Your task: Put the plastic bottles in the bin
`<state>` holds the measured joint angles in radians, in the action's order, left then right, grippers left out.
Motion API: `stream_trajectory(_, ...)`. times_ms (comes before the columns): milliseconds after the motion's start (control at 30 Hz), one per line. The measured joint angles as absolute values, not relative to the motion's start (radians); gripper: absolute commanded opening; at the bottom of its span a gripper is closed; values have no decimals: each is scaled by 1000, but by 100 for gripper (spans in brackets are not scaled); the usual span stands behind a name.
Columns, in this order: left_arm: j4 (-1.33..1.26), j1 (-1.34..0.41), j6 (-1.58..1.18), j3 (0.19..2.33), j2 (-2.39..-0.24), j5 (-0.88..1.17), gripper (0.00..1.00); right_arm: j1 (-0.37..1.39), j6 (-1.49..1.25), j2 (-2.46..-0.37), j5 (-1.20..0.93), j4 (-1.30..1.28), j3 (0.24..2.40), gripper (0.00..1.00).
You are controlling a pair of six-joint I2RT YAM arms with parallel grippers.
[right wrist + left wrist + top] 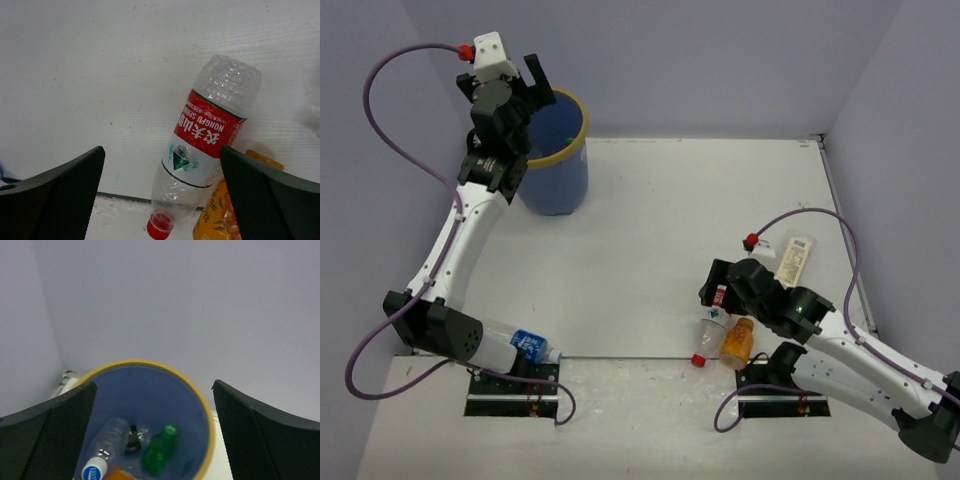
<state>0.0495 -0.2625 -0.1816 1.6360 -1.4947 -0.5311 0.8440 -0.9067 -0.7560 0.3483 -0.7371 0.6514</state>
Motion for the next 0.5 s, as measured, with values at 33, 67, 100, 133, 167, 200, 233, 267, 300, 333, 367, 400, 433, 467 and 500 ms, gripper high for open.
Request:
stream_trajectory(33, 59, -262, -192, 1632, -1479, -480, 100, 844, -920, -752, 348, -757, 651, 99)
stream_trajectory(67, 66, -262, -203, 1624, -1461, -428, 100, 844, -933, -750, 347, -777, 651, 99)
stream_trajectory(100, 74, -263, -216, 1613, -1439, -380, 100, 844, -945, -750, 346, -797, 651, 99)
stream_trajectory(133, 77, -263, -229, 1598, -1416, -329, 100, 844, -958, -752, 345, -818, 651, 99)
stream_trajectory(167, 79, -263, -242, 1575, -1388, -274, 100, 844, -969, -755, 345, -832, 651, 99)
stream_trajectory(200, 81, -263, -256, 1549, -1358, -218, 100, 844, -979, -757, 345, -844, 651, 99)
stream_trajectory(233, 74, -264, -272, 1522, -1332, -162, 100, 844, -990, -764, 346, -853, 649, 99)
stream_trajectory(267, 59, -266, -290, 1486, -1305, -107, 100, 844, -1002, -775, 347, -858, 647, 99)
stream_trajectory(300, 49, -270, -308, 1441, -1274, -52, 100, 844, -1012, -787, 348, -862, 645, 99)
stream_trajectory(333, 28, -274, -324, 1392, -1247, -1, 100, 844, -1020, -805, 353, -861, 641, 99)
stream_trajectory(367, 2, -282, -337, 1336, -1220, 57, 100, 844, -1028, -825, 359, -859, 635, 99)
stream_trajectory(400, -11, -293, -350, 1273, -1194, 109, 100, 844, -1035, -850, 368, -857, 629, 99)
stream_trajectory(433, -23, -305, -362, 1213, -1170, 157, 100, 843, -1041, -876, 377, -854, 623, 99)
stream_trajectory(467, -30, -323, -372, 1165, -1157, 189, 100, 840, -1047, -906, 383, -847, 617, 99)
stream_trajectory(500, -38, -344, -380, 1120, -1146, 205, 100, 838, -1051, -933, 386, -837, 613, 99)
